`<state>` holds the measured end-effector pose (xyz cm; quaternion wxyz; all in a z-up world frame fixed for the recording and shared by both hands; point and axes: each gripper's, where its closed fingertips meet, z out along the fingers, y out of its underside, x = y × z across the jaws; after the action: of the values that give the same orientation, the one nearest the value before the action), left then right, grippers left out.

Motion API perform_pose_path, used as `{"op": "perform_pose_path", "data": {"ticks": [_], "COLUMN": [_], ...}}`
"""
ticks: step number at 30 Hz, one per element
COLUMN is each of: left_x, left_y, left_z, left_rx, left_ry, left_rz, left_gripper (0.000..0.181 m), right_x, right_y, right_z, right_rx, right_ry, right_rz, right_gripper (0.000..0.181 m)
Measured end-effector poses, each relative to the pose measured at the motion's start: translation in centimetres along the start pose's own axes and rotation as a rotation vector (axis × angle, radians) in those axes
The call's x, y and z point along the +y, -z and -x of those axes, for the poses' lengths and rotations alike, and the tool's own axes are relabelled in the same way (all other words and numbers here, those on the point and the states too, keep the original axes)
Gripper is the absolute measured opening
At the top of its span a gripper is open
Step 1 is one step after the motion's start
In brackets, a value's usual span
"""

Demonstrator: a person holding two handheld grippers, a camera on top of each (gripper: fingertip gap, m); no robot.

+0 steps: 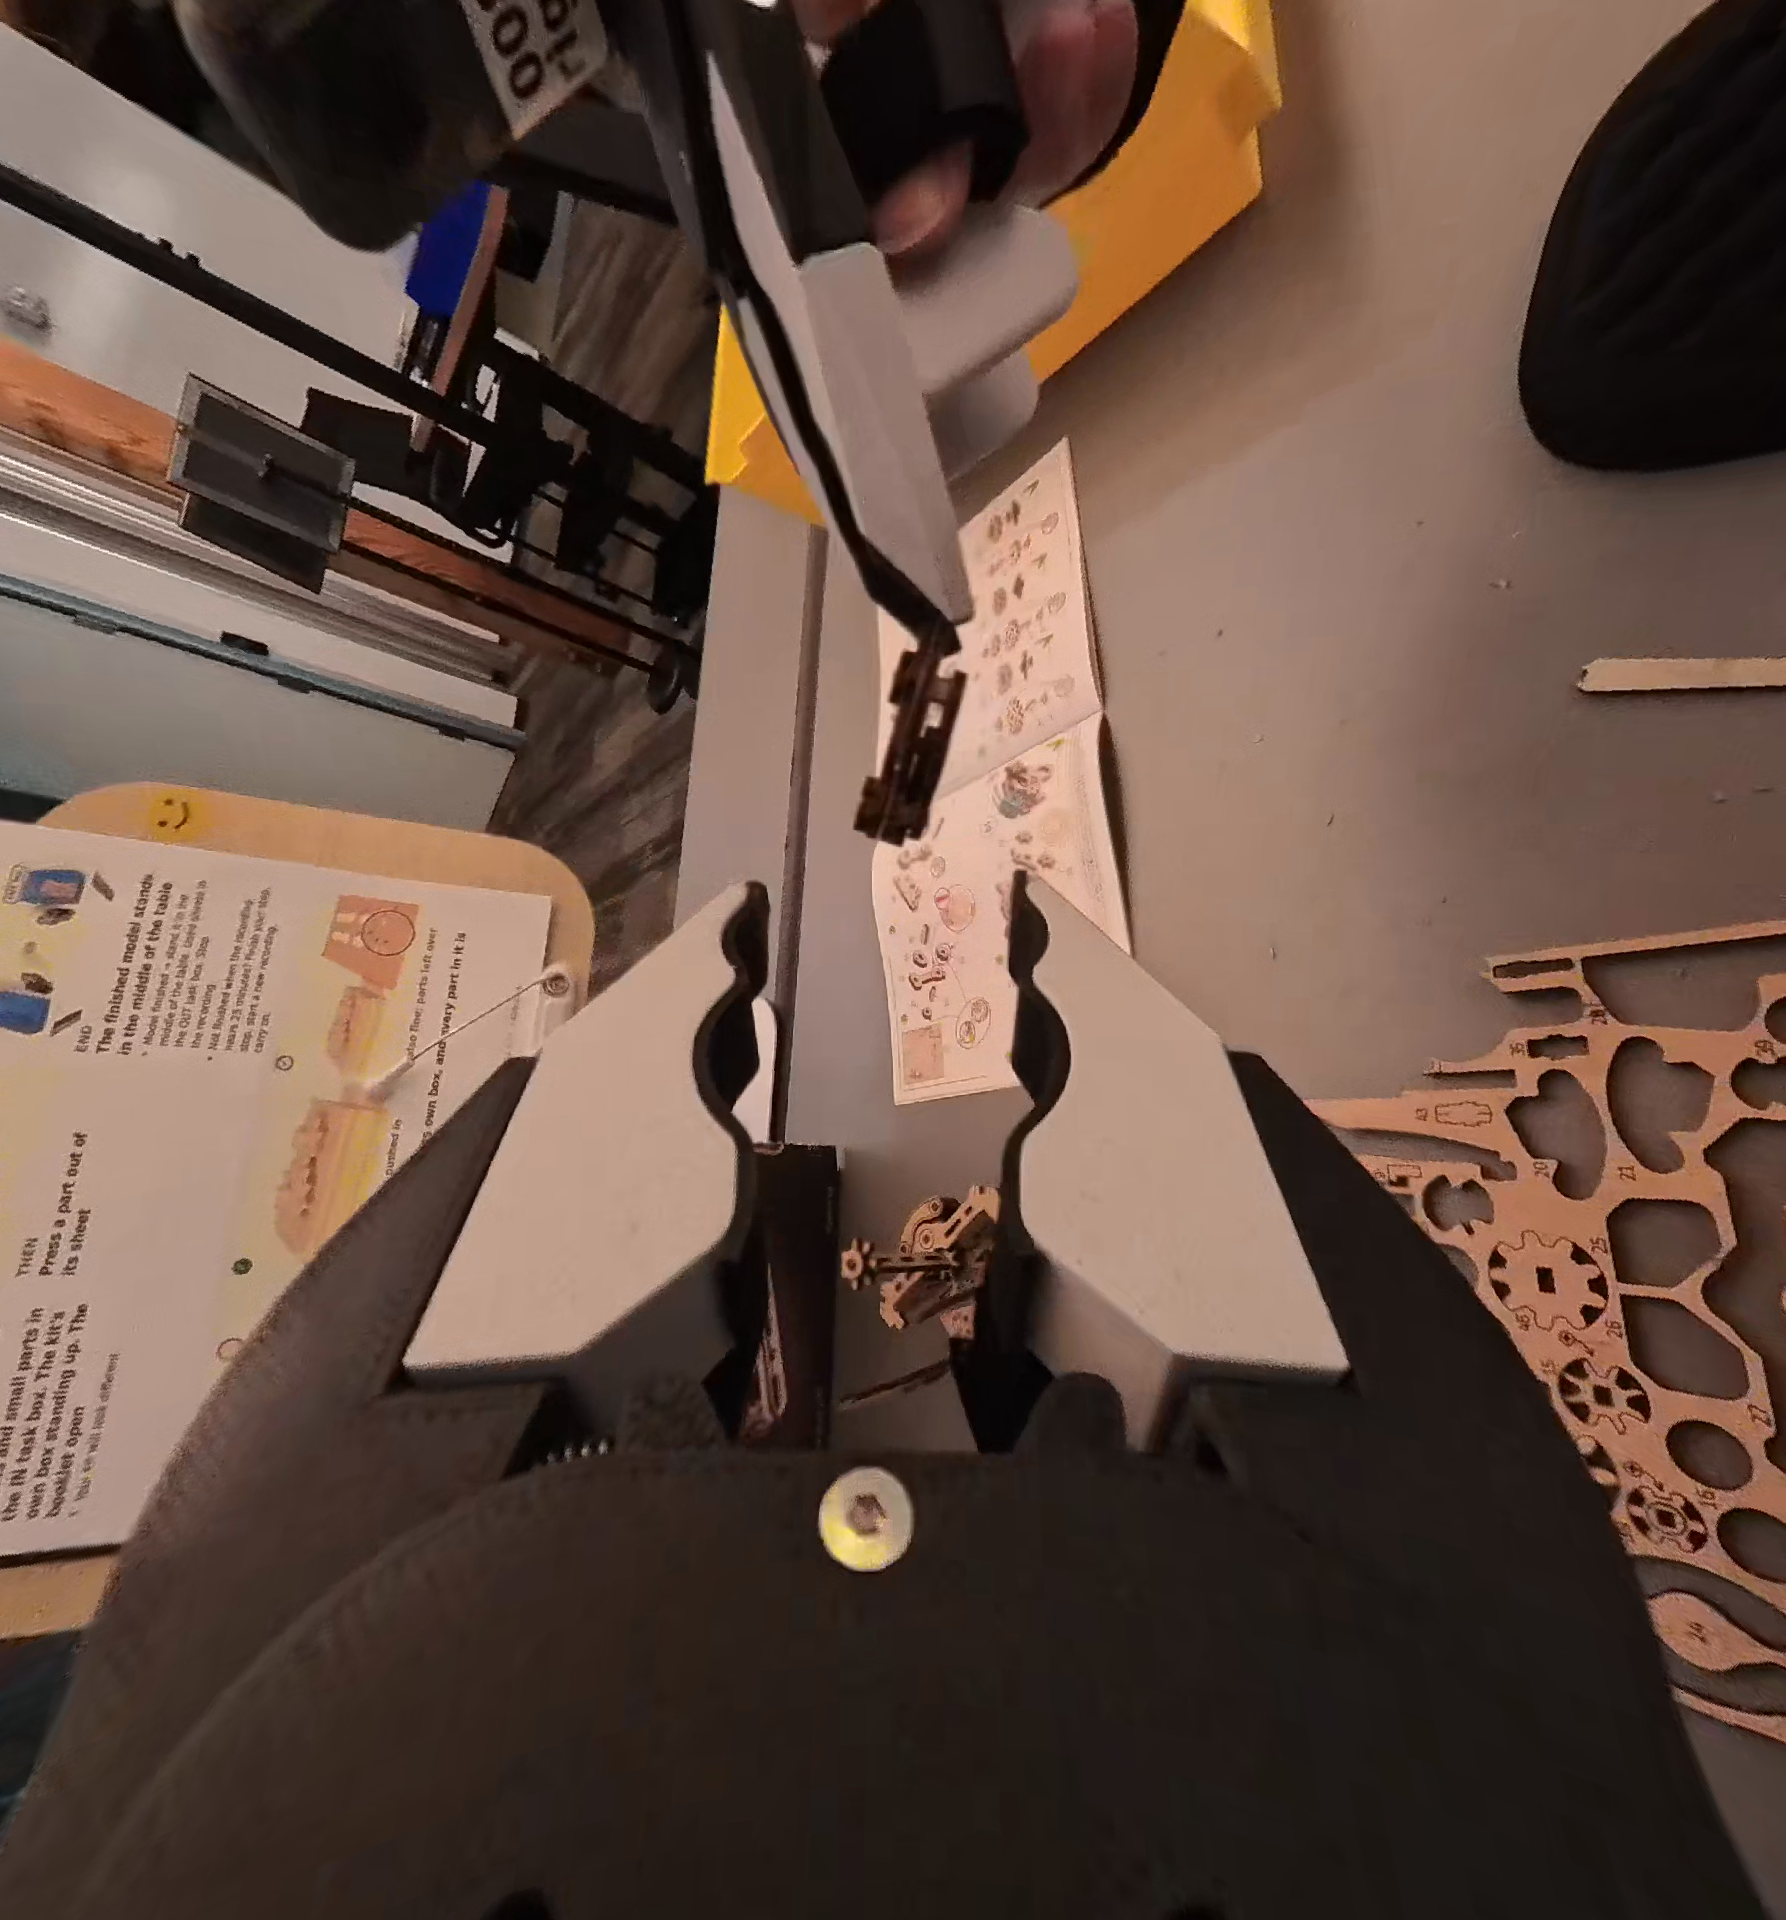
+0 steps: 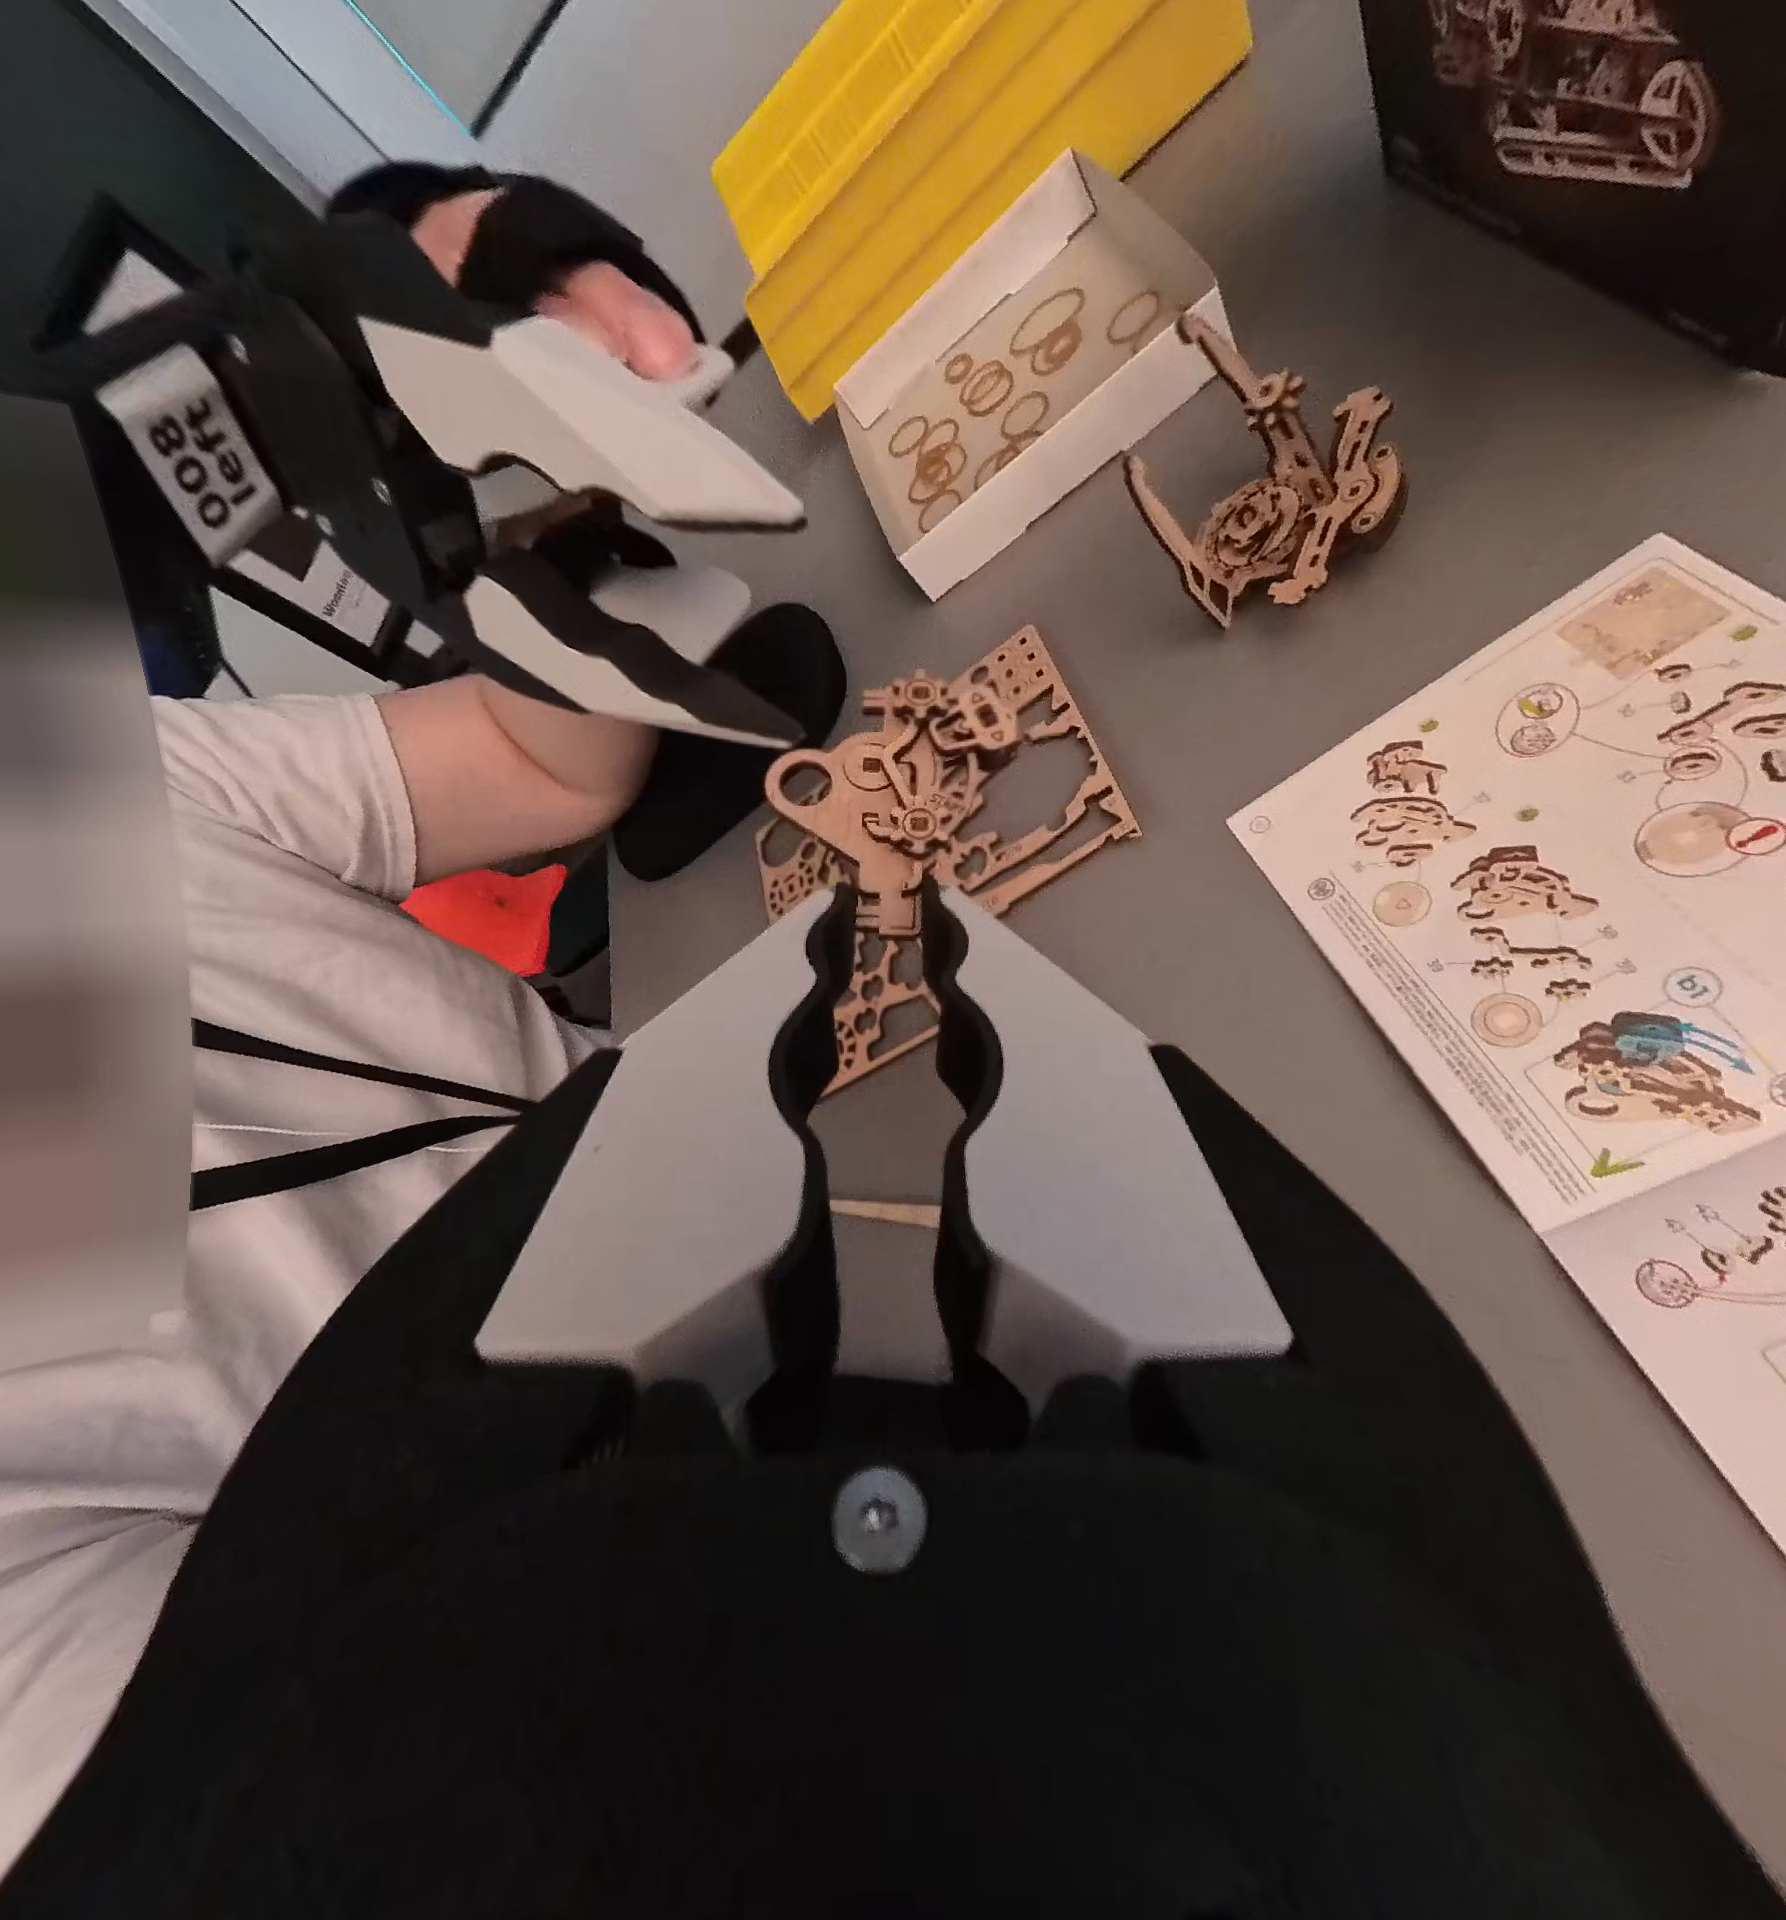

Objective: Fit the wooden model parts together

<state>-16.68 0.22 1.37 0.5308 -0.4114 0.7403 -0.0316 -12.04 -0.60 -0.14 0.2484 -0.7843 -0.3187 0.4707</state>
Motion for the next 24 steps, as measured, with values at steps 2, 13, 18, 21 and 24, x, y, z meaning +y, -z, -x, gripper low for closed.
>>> {"op": "perform_pose_path", "data": {"ticks": [2, 13, 18, 21, 24], "left_x": [0.1, 0.7, 0.4, 0.6, 0.4], "left_y": [-0.5, -1.4, -1.3, -1.5, -1.7], "left_z": [-0.4, -1.1, -1.1, -1.5, -1.8], "left_rx": [0.001, 0.022, 0.016, 0.027, 0.035], "left_ry": [-0.018, -0.047, -0.078, -0.097, -0.109], "left_rz": [0.036, 0.054, 0.018, 0.020, 0.022], "left_gripper": [0.048, 0.041, 0.032, 0.032, 0.033], "right_x": [-0.4, 0.4, 0.9, 1.0, 1.1], "right_y": [-0.1, -0.4, -0.7, -0.8, -1.1], "right_z": [0.6, 1.0, 1.5, 1.5, 1.0], "right_rx": [-0.060, -0.089, -0.128, -0.133, -0.119], "right_ry": [0.003, 0.002, -0.004, 0.005, 0.000], "right_rz": [-0.015, 0.019, 0.054, 0.065, 0.070], "right_gripper": [0.011, 0.011, 0.011, 0.011, 0.011]}}
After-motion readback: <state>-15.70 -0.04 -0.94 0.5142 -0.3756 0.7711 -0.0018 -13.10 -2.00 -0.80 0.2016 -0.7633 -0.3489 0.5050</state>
